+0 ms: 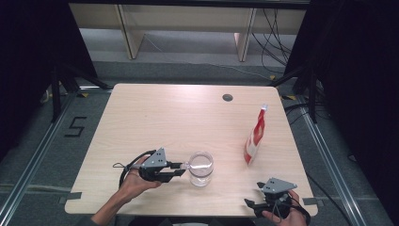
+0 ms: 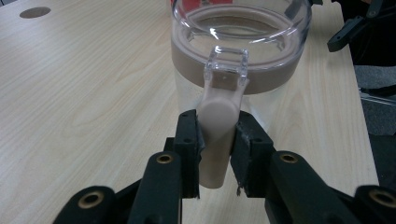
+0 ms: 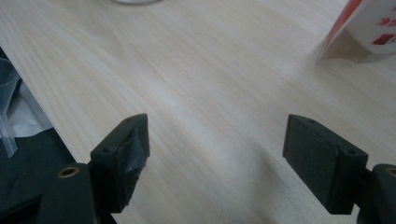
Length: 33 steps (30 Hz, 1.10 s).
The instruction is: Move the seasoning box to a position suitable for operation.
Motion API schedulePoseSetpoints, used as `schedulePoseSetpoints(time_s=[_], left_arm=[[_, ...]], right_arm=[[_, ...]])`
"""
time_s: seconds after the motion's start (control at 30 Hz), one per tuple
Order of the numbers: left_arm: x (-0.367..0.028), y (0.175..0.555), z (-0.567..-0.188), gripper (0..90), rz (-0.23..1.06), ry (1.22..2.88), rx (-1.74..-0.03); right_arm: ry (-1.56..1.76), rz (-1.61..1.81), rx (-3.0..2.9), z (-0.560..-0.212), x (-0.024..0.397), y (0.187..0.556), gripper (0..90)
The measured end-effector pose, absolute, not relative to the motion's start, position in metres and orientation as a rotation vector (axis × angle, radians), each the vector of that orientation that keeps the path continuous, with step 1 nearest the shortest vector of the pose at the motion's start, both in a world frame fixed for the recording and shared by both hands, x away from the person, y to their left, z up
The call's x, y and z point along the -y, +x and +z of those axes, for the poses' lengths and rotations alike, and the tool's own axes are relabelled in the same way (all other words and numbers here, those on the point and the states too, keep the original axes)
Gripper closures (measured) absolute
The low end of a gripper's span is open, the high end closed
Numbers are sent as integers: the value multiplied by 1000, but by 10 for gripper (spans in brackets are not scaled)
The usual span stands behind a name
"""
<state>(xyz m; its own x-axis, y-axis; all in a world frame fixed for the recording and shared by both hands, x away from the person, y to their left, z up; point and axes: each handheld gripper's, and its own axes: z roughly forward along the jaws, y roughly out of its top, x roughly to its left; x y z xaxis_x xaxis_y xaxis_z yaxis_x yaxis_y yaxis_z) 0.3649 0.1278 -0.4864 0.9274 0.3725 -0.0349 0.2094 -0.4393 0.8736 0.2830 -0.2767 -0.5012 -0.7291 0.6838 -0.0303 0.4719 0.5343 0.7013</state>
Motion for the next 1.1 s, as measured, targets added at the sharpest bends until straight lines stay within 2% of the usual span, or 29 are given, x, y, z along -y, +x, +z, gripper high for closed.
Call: schedulePoseSetpoints(time_s=[0.13, 0.27, 0.37, 0.67, 0.83, 1.1], left_arm=[[-128, 366, -487, 715, 182, 2024, -432], [-130, 367, -486, 620, 160, 1995, -446], [-133, 367, -483, 486, 185, 1984, -486], [-148, 350, -472, 429, 132, 1918, -475], [-154, 347, -463, 429, 90, 1829, -544], [-154, 348, -454, 413, 80, 1817, -648]], right_arm=[[986, 997, -2469, -501, 276, 281, 237], [984, 997, -2471, -501, 276, 281, 237], [971, 996, -2473, -501, 277, 282, 237], [991, 1009, -2471, -501, 275, 281, 236], [990, 1038, -2479, -499, 274, 282, 232], [982, 1065, -2457, -499, 276, 282, 231]])
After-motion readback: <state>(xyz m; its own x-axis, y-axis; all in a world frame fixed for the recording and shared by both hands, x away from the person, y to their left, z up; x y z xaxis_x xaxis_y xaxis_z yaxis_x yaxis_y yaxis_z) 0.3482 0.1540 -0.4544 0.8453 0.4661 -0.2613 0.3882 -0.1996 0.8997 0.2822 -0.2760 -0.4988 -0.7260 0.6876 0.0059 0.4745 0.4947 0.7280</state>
